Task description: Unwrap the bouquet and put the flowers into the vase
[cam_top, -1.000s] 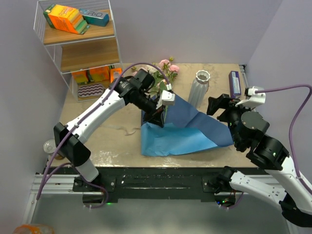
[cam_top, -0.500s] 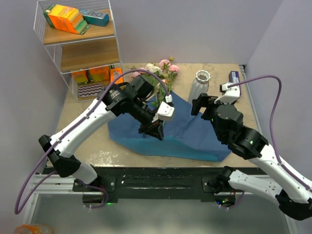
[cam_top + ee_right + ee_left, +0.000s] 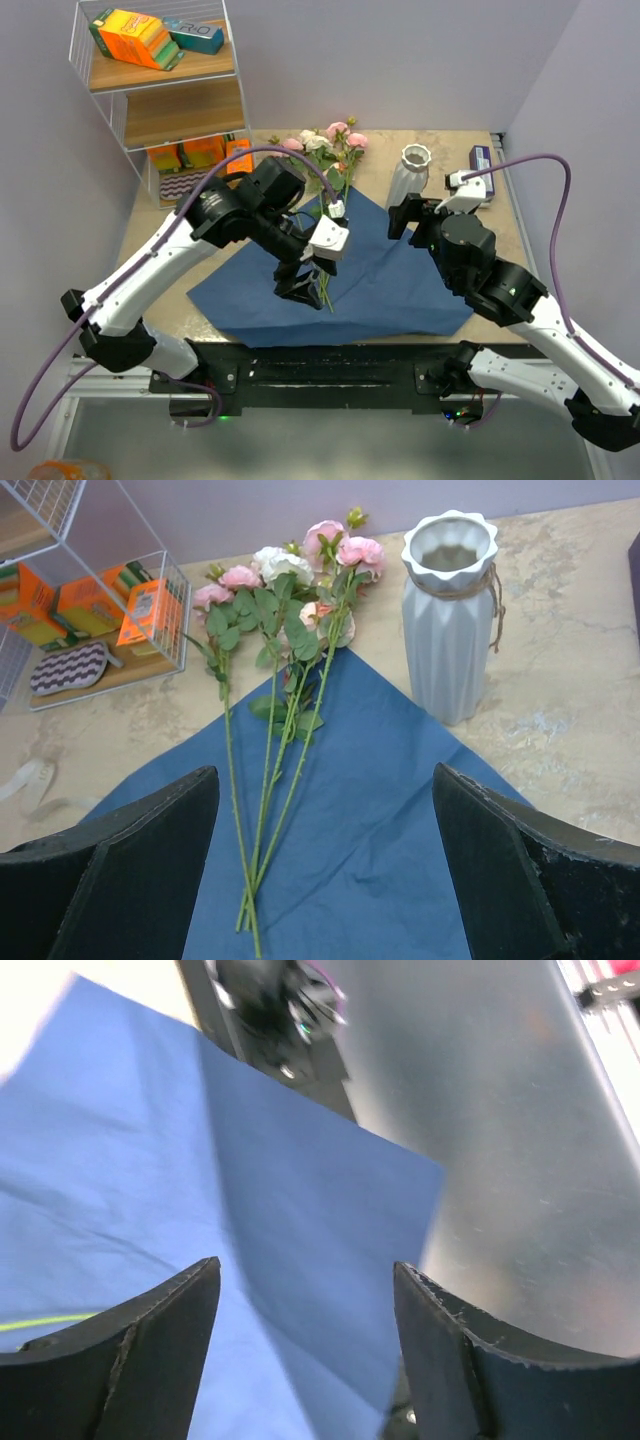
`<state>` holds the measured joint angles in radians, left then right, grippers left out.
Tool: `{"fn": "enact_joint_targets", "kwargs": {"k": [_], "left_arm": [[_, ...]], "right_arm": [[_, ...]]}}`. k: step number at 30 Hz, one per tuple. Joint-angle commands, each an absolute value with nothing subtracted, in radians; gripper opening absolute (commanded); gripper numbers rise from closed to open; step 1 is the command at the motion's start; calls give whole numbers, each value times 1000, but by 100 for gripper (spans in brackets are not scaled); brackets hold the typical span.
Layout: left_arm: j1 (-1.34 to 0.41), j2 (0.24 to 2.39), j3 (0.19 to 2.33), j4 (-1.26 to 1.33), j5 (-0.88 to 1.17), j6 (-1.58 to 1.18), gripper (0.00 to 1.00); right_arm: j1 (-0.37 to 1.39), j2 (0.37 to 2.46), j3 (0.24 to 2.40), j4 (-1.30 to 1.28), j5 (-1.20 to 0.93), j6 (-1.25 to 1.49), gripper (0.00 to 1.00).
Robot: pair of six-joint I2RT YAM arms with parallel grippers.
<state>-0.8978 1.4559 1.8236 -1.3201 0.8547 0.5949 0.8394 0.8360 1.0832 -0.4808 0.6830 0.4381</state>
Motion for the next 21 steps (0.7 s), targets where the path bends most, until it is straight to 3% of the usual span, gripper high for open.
{"fn": "enact_joint_targets", "kwargs": {"k": [1, 2, 3, 7, 15, 21], "left_arm": [[-897, 1408, 1986, -1283, 766, 571, 80], [-897, 1404, 1996, -1251, 724, 517, 97], [-884, 1394, 1993, -1202, 680, 481, 99], [-669, 1303, 1797, -832, 557, 292, 99], [-428, 1465, 1522, -712, 338, 187, 97], [-325, 1551, 1350, -643, 322, 179, 92]], "right_arm": [[844, 830, 1078, -453, 654, 449, 90], [844, 831, 1081, -457, 650, 448, 90], [844, 833, 1083, -462, 644, 446, 90], [842, 923, 1112, -517, 672, 462, 93], [842, 1227, 1301, -652, 716, 523, 92], [836, 1434, 1359, -549, 733, 537, 85]]}}
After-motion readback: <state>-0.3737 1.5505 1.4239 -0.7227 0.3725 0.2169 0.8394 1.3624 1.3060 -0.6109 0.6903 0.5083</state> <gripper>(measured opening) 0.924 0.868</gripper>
